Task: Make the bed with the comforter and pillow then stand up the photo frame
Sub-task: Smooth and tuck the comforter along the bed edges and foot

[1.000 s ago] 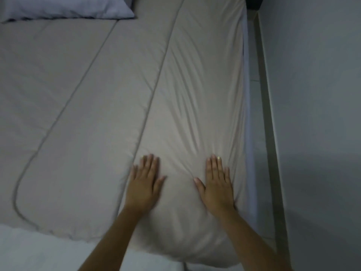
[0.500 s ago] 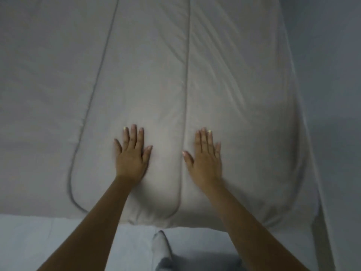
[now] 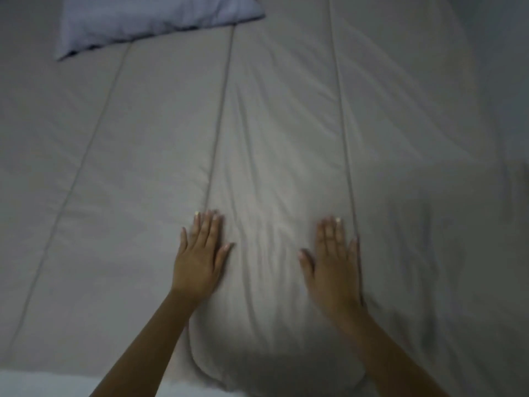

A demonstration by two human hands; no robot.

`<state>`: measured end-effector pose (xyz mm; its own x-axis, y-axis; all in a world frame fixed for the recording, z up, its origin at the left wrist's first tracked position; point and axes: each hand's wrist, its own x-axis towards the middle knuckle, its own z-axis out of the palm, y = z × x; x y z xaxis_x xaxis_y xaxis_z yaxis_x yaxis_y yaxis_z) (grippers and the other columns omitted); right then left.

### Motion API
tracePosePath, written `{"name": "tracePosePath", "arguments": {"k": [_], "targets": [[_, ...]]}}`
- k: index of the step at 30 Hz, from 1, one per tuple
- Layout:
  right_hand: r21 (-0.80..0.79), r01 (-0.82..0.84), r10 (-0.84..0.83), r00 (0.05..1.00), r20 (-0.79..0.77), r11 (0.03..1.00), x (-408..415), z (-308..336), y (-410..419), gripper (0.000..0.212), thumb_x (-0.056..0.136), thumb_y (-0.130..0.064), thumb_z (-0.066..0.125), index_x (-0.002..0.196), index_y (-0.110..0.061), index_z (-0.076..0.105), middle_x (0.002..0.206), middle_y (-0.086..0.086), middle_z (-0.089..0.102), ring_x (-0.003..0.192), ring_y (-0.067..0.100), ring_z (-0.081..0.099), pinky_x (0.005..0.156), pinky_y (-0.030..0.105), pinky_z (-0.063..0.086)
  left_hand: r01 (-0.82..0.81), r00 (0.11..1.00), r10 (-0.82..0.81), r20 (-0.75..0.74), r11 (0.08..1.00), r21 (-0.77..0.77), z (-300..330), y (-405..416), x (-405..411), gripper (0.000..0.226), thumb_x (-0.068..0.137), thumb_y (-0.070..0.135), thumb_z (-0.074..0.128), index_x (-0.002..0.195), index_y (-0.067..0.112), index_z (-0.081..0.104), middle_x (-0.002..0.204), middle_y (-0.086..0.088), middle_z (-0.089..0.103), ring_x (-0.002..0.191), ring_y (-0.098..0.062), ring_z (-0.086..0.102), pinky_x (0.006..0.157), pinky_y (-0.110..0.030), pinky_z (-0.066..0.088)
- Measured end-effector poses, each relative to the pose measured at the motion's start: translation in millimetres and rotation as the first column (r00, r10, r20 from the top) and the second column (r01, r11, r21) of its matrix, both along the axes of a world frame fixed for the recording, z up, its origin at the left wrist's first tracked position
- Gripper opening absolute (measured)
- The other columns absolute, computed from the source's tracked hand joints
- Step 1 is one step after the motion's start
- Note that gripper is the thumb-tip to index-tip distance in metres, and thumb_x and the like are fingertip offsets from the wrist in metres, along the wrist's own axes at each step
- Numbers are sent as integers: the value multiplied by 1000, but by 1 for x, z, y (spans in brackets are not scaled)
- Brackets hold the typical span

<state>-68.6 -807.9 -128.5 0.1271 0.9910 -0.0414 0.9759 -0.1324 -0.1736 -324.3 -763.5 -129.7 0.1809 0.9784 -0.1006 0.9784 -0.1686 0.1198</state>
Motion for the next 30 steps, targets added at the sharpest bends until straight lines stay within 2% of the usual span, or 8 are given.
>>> {"name": "tracePosePath", "arguments": {"k": [4,8,11,13,16,19,27,30], "targets": [[38,-8,10,999,-53,999,-84,9,30,71,91,-51,29,146,-6,35,154,13,30,144,33,25,112,55,15,3,999,-3,-33,1000,3,-6,23,-72,70,98,53,17,152,11,24,158,-10,21,147,-29,16,115,-52,19],[-80,-82,80,997,-20,993,-141,-12,25,71,92,-55,27,147,-10,34,156,8,25,146,27,21,113,55,21,62,998,-63,-14,997,-47,-18,19,-130,69,100,52,8,150,9,29,158,-9,22,146,-28,19,114,-55,22],[-80,127,-129,992,-17,989,-174,-17,27,72,91,-54,29,144,-7,39,153,13,33,144,32,25,114,53,20,147,989,-148,-13,988,-39,-19,19,-159,66,100,51,15,151,12,28,159,-7,21,148,-25,14,117,-47,13],[-69,151,-154,988,-29,986,-199,-10,27,74,92,-55,28,146,-6,35,154,14,30,145,32,23,115,51,16,96,995,-97,-21,995,-20,-19,18,-182,65,99,50,18,152,13,25,159,-8,20,148,-25,12,117,-45,12],[-162,37,-42,999,-28,986,-225,-15,10,79,93,-63,11,149,-9,27,157,9,25,146,26,18,115,49,17,97,995,-99,-24,991,-96,-21,4,-214,69,99,52,8,151,8,23,159,-9,21,147,-23,12,117,-44,12],[-206,105,-106,994,9,973,-234,-13,2,87,91,-65,-1,149,-7,28,155,12,29,145,30,22,113,50,22,170,984,-174,-25,978,-124,-20,-11,-231,72,99,54,8,150,7,26,159,-8,21,147,-24,15,117,-42,10],[-109,36,-33,999,29,993,-289,6,-9,89,92,-63,1,143,1,36,150,18,38,140,37,32,108,56,29,125,991,-128,40,990,64,1,-19,-300,72,97,55,27,151,8,23,158,-6,18,148,-23,12,118,-40,8],[-81,43,-42,999,9,996,-334,10,-1,88,93,-61,1,143,3,36,150,19,37,139,39,34,108,54,28,113,993,-114,11,990,85,4,4,-343,71,97,54,23,151,8,20,158,-7,19,148,-23,10,118,-43,12]]}}
